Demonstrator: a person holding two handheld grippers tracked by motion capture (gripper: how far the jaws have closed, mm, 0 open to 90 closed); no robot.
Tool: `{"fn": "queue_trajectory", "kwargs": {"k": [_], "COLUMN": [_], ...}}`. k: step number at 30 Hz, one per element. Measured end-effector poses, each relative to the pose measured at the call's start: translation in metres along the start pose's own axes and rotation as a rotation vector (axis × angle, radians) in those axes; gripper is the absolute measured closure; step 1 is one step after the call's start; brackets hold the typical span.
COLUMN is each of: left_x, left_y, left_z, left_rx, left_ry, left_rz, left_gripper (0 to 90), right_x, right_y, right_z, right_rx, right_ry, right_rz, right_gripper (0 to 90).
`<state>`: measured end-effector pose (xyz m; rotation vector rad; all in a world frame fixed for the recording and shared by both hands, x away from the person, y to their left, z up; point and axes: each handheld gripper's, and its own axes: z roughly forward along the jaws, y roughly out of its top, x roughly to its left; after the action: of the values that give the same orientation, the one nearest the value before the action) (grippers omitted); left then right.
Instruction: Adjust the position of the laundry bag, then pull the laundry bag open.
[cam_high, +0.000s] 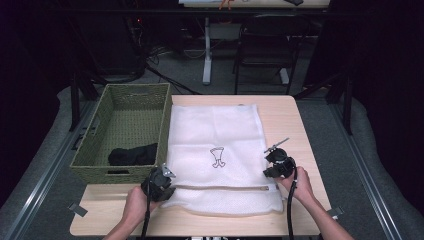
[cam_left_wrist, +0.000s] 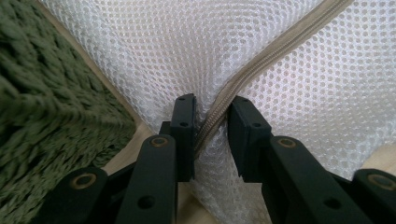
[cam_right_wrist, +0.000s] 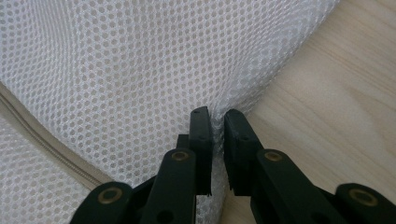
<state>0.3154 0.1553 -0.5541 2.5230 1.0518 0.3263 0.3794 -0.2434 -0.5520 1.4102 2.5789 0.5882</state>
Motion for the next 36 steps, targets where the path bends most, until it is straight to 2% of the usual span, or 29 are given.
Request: {"fn": "queue_trajectory", "kwargs": {"k": [1,2,3,4,5,6,7,8,9,10,11,13,16,18,24,27,31,36], "left_x": [0.0,0.0,0.0,0.001,0.001,0.001,0.0,0.0,-0.001,-0.003,-0.003,-0.008,-0.013,-0.016,-0.019,-0.02,-0.022,-0.023], "left_y": [0.0,0.0,0.001,0.001,0.002,0.002,0.002,0.002,0.003,0.004,0.004,0.005,0.007,0.008,0.01,0.012,0.013,0.016], "left_z": [0.0,-0.001,-0.002,-0.004,-0.007,-0.01,-0.015,-0.017,-0.021,-0.025,-0.025,-0.027,-0.029,-0.029,-0.029,-0.028,-0.026,-0.025], "left_rx": [0.001,0.003,0.006,0.006,-0.008,-0.017,-0.039,-0.056,-0.071,-0.094,-0.094,-0.11,-0.122,-0.129,-0.16,-0.175,-0.169,-0.184], "left_ry": [-0.001,0.002,-0.002,-0.003,-0.001,-0.002,-0.005,-0.004,-0.019,-0.024,-0.024,-0.034,-0.034,-0.04,-0.047,-0.049,-0.052,-0.041], "left_rz": [0.002,0.01,0.008,0.006,0.004,0.002,0.003,0.002,0.012,0.017,0.017,0.034,0.06,0.07,0.08,0.082,0.096,0.1], "left_gripper": [68.4,68.4,59.2,59.2,48.4,48.4,40.0,36.7,36.7,31.2,28.1,25.6,19.3,16.7,14.4,14.2,14.1,13.7], "right_x": [0.0,0.0,0.0,0.0,-0.001,-0.001,-0.002,-0.002,-0.002,-0.002,-0.002,-0.001,0.001,0.002,0.003,0.006,0.008,0.006], "right_y": [0.0,0.0,-0.001,-0.001,-0.002,-0.002,-0.004,-0.005,-0.005,-0.007,-0.007,-0.009,-0.014,-0.016,-0.024,-0.029,-0.038,-0.043], "right_z": [0.0,0.0,-0.002,-0.002,-0.006,-0.006,-0.012,-0.015,-0.015,-0.022,-0.022,-0.029,-0.037,-0.04,-0.046,-0.049,-0.052,-0.05], "right_rx": [-0.003,-0.003,-0.008,-0.008,-0.022,-0.022,-0.053,-0.062,-0.062,-0.087,-0.087,-0.109,-0.123,-0.129,-0.125,-0.123,-0.115,-0.098], "right_ry": [0.004,0.004,0.008,0.008,0.02,0.02,0.031,0.038,0.038,0.041,0.041,0.059,0.074,0.065,0.071,0.078,0.075,0.083], "right_rz": [-0.001,-0.001,-0.007,-0.007,-0.01,-0.01,-0.003,0.005,0.005,0.011,0.011,0.024,0.039,0.038,0.056,0.059,0.063,0.091], "right_gripper": [81.6,81.6,77.0,77.0,68.6,68.6,61.4,57.3,57.3,49.1,49.1,38.7,28.8,21.8,15.9,15.4,15.6,18.4]}}
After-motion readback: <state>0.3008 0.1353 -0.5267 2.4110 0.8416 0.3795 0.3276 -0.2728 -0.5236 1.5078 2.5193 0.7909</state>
